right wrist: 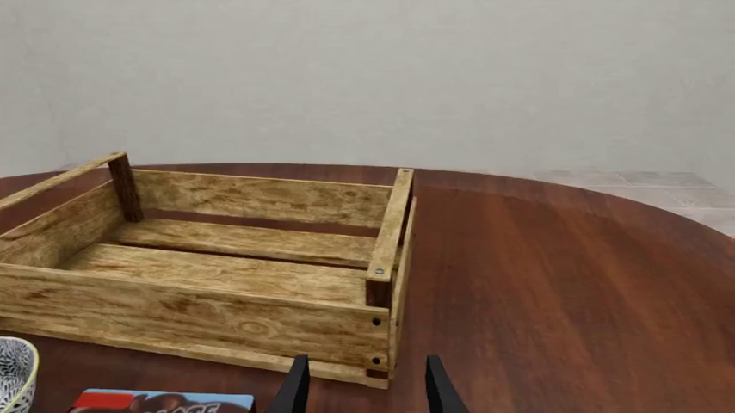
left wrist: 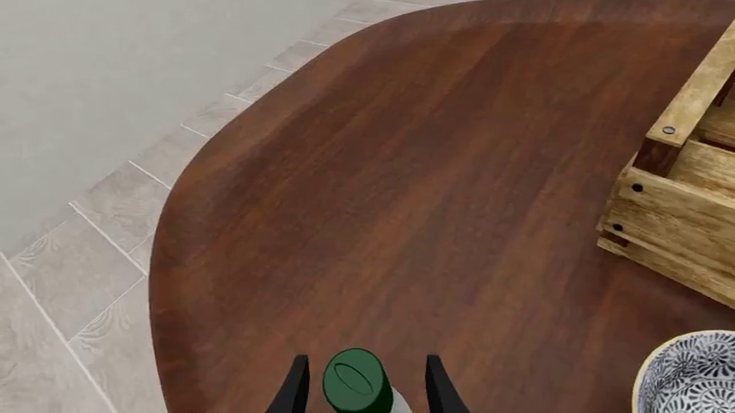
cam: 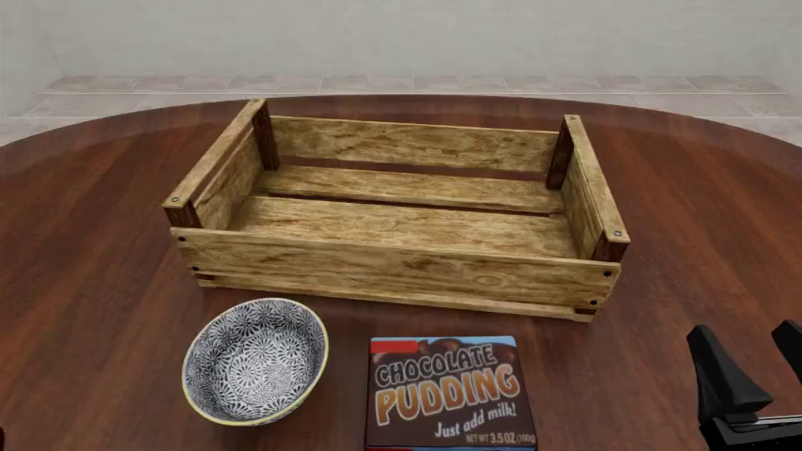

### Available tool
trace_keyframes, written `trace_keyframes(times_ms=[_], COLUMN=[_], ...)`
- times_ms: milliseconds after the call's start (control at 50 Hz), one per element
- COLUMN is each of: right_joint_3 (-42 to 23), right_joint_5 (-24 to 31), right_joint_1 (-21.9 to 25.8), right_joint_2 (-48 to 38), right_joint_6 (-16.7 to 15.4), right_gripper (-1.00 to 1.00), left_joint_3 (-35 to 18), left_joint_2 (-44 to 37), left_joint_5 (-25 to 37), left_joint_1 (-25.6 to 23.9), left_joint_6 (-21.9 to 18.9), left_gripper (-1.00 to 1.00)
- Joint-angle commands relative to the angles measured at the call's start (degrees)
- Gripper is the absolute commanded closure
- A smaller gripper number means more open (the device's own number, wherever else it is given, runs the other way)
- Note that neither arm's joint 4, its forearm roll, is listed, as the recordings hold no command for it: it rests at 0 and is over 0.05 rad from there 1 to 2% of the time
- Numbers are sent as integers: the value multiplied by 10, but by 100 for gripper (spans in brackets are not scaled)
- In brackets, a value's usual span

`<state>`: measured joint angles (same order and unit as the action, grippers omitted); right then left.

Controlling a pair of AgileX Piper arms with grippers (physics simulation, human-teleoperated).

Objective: Pick up the salad dressing and put it in the tray.

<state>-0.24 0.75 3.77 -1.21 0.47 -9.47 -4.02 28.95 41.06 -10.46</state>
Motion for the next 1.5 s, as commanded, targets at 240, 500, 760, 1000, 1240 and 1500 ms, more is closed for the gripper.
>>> trace_keyframes(times_ms=[240, 500, 760, 1000, 1240, 1500], right_joint_3=[0, 0, 0, 0, -1, 1], right_joint_5=[1, 3, 4, 2, 0, 3], right_joint_1=[1, 2, 0, 1, 0, -1], right_joint_2=[-1, 0, 1, -2, -3, 0], right_joint_6=[-4, -5, -5, -5, -4, -4], right_gripper=[-100, -100, -100, -100, -100, -100], left_joint_3=[51, 67, 71, 82, 92, 94], left_joint_2=[-45, -64, -76, -93, -109, -135], left_joint_5=[-69, -97, -111, -133, -151, -160], left_joint_1=[15, 24, 31, 38, 37, 31], left_joint_6=[-5, -13, -14, -19, -14, 10], left_gripper=[-100, -100, -100, -100, -100, -100])
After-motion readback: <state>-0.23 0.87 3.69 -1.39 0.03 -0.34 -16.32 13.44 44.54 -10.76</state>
